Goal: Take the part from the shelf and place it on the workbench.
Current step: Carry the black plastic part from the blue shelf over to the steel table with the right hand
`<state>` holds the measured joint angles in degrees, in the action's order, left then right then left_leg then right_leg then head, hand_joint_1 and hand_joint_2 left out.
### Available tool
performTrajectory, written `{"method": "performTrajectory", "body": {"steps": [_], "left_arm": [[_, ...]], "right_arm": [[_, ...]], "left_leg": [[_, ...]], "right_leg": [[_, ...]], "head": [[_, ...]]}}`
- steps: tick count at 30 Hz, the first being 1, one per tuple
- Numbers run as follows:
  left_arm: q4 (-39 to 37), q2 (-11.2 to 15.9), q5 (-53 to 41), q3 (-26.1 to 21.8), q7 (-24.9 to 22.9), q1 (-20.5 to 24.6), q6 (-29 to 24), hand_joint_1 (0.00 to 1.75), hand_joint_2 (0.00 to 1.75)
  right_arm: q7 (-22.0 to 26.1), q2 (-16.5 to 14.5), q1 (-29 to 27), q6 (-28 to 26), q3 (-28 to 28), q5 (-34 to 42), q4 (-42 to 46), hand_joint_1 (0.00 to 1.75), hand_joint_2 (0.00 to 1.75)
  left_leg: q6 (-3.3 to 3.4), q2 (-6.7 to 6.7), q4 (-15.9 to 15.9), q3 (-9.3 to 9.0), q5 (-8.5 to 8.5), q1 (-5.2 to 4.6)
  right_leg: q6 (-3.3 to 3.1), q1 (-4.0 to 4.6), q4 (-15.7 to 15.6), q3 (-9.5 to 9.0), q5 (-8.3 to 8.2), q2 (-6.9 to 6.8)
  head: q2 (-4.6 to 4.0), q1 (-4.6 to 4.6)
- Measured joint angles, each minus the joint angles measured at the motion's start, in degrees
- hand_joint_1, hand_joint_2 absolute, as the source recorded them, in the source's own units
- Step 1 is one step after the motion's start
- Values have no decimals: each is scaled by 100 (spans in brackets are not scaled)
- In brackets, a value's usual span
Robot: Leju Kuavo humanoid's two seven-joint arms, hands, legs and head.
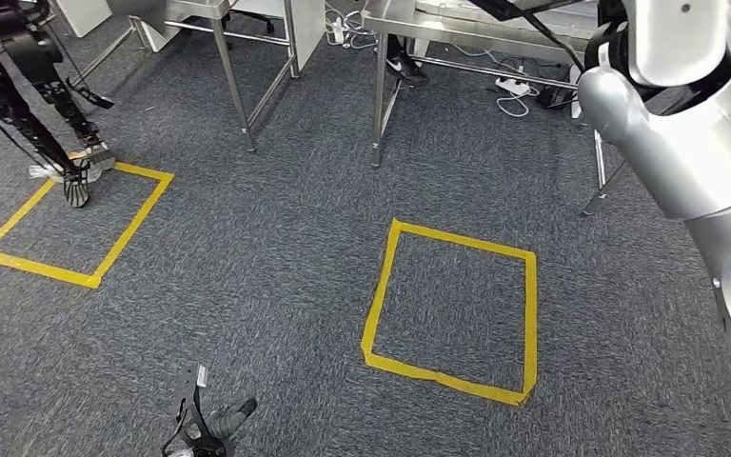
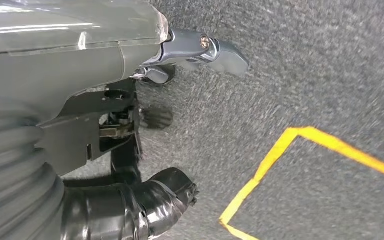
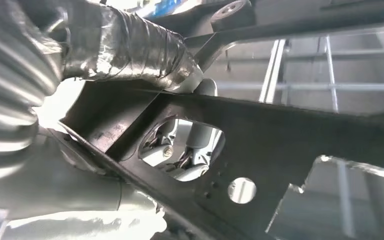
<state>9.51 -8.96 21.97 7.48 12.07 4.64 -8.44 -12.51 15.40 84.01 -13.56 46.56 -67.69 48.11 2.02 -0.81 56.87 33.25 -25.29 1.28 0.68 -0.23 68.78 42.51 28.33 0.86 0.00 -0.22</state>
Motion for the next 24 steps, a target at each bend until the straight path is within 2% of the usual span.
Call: {"method": "performTrajectory", "body": {"steps": [1, 2, 3, 4, 5, 6, 8, 9, 11, 12, 13, 14, 15, 16, 17, 18, 20, 21, 22, 24], "left_arm": [[0, -2, -1, 1, 0, -5, -1, 0, 175], [0, -3, -3, 1, 0, -10, -1, 0, 175], [0, -3, -7, 2, 0, -14, -2, 0, 175], [0, -4, -10, 2, 0, -13, -2, 0, 175], [0, -3, -13, 2, 0, -12, -2, 0, 175], [0, -2, -15, 3, -1, -12, -2, 0, 175], [0, -4, -20, 4, 0, -3, -2, 0, 175], [0, -7, -25, 4, 1, 7, -1, 0, 175], [0, -12, -32, 12, 2, 28, 1, 0, 175], [0, -13, -34, 19, 2, 30, 2, 0, 175], [0, -14, -34, 29, -2, 26, 2, 0, 175], [0, -14, -35, 41, -9, 18, 3, 0, 175], [0, -13, -35, 53, -20, 14, 3, 0, 175], [0, -13, -35, 64, -33, 13, 3, 0, 175], [0, -12, -35, 73, -43, 16, 3, 0, 175], [0, -11, -35, 78, -50, 18, 3, 0, 175], [0, 2, -34, 87, -55, 21, 3, 0, 175], [0, 8, -33, 91, -56, 23, 3, 0, 175], [0, 13, -33, 94, -58, 26, 3, 0, 175], [0, 8, -31, 97, -60, 33, 0, 0, 175]], "right_arm": [[17, 33, -97, -51, -105, 34, 48, 175, 175], [36, 73, -197, -98, -225, 66, 104, 175, 175], [57, 119, -296, -138, -350, 92, 163, 175, 175], [77, 157, -358, -146, -440, 99, 212, 175, 175], [87, 172, -381, -152, -486, 103, 244, 175, 175], [96, 192, -404, -161, -531, 107, 270, 175, 175], [110, 234, -437, -173, -633, 114, 321, 175, 175], [118, 257, -444, -174, -693, 111, 352, 175, 175], [131, 271, -448, -174, -799, 99, 410, 175, 175], [137, 269, -461, -173, -831, 91, 432, 175, 175], [145, 261, -483, -169, -848, 75, 443, 175, 175], [158, 253, -514, -152, -851, 47, 451, 175, 175], [175, 246, -544, -119, -851, 6, 456, 175, 175], [188, 243, -566, -82, -851, -39, 459, 175, 175], [200, 245, -577, -44, -851, -79, 459, 175, 175], [208, 247, -581, -16, -852, -109, 459, 175, 175], [217, 260, -592, 31, -854, -136, 457, 175, 175], [227, 268, -599, 88, -855, -141, 453, 175, 175], [243, 278, -602, 180, -855, -143, 445, 175, 175], [292, 296, -581, 419, -856, -145, 421, 175, 175]], "left_leg": [[-8, -95, 4, -32, -34, 2], [-25, -207, 12, -72, -80, 5], [-54, -326, 20, -118, -133, 2], [-98, -417, 35, -154, -187, -13], [-140, -465, 46, -177, -222, -30], [-180, -514, 51, -198, -250, -47], [-250, -626, 48, -246, -302, -48], [-278, -600, 79, -256, -349, -31], [-302, -335, 440, -104, -580, 4], [-298, -150, 809, 83, -753, 10], [-289, -36, 1236, 318, -924, 3], [-277, 14, 1614, 546, -1034, -9], [-255, 36, 1827, 712, -1034, -27], [-220, 44, 1807, 772, -915, -48], [-169, 51, 1564, 724, -698, -74], [-99, 69, 1145, 583, -428, -111], [37, 102, 408, 283, -95, -172], [79, 114, 218, 199, -37, -194], [101, 114, 161, 168, -43, -202], [112, 91, 64, 122, 4, -181]], "right_leg": [[31, -41, 49, 55, -74, -39], [65, -84, -79, 19, -224, -114], [102, -109, -313, -64, -374, -266], [111, -111, -719, -255, -574, -394], [91, -85, -953, -379, -634, -475], [59, -51, -1020, -415, -619, -502], [-29, -26, -1001, -415, -600, -349], [-68, -31, -1005, -420, -593, -272], [-161, -52, -1021, -445, -585, -127], [-199, -46, -1023, -452, -577, -58], [-232, -32, -1020, -456, -567, 5], [-251, -15, -1016, -461, -557, 76], [-268, 8, -1011, -469, -547, 145], [-280, 30, -1006, -479, -539, 210], [-289, 49, -1002, -490, -533, 272], [-295, 63, -1001, -502, -528, 321], [-279, 80, -1000, -509, -520, 384], [-259, 75, -1002, -507, -518, 401], [-233, 68, -1010, -506, -517, 410], [-178, 64, -1024, -517, -509, 390]], "head": [[0, 0], [0, 0], [0, 1], [0, -1], [0, -4], [0, -9], [0, -17], [0, -20], [0, -25], [0, -27], [0, -28], [0, -28], [0, -28], [0, -28], [0, -28], [0, -28], [0, -26], [0, -25], [0, -24], [0, -26]]}}
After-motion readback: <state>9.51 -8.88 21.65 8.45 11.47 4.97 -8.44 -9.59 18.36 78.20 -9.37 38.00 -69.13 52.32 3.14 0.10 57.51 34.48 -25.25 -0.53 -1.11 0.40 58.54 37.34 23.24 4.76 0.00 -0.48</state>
